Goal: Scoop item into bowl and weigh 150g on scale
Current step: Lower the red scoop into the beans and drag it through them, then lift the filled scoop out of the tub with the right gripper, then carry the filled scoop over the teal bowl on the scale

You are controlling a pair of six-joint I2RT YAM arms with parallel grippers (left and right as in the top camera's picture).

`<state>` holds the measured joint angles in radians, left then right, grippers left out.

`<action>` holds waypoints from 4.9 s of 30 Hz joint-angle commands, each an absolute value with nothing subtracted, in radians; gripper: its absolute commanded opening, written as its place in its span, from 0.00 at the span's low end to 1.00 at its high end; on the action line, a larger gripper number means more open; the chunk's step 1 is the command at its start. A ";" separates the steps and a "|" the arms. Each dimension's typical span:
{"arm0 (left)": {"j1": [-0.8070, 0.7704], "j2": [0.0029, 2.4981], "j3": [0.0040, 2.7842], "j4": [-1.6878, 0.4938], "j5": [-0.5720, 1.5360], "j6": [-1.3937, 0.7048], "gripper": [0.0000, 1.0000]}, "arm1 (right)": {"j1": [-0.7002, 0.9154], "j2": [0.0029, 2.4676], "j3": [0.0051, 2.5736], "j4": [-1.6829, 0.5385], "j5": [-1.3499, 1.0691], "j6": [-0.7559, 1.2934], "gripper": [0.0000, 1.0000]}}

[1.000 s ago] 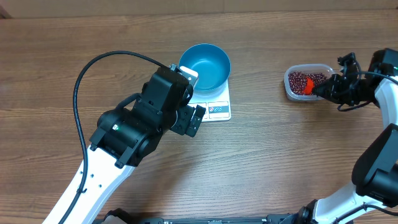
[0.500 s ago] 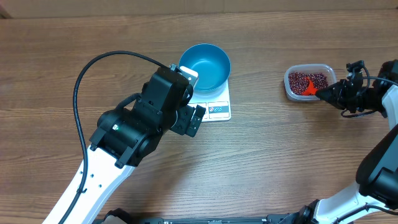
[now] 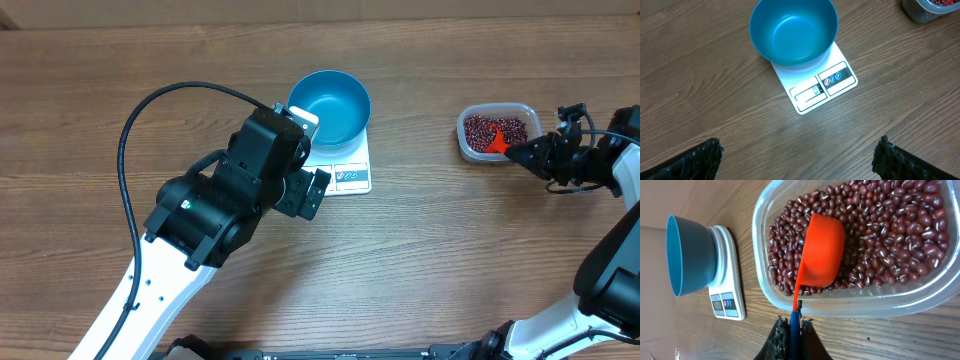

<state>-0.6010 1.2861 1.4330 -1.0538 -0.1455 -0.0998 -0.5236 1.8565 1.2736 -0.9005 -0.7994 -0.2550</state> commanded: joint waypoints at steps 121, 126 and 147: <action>-0.594 1.290 1.437 -1.051 -0.137 -0.082 1.00 | -0.176 1.859 1.391 -0.912 -1.437 -0.176 0.04; -0.594 1.290 1.437 -1.051 -0.137 -0.082 1.00 | -0.085 1.859 1.391 -0.704 -1.345 0.054 0.04; -0.594 1.290 1.437 -1.051 -0.137 -0.082 1.00 | 0.118 1.859 1.409 -0.480 -1.011 0.322 0.04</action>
<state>-0.6010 1.2861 1.4330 -1.0538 -0.1455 -0.0971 0.1238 1.8565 1.3705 -0.4908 -1.0279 0.2924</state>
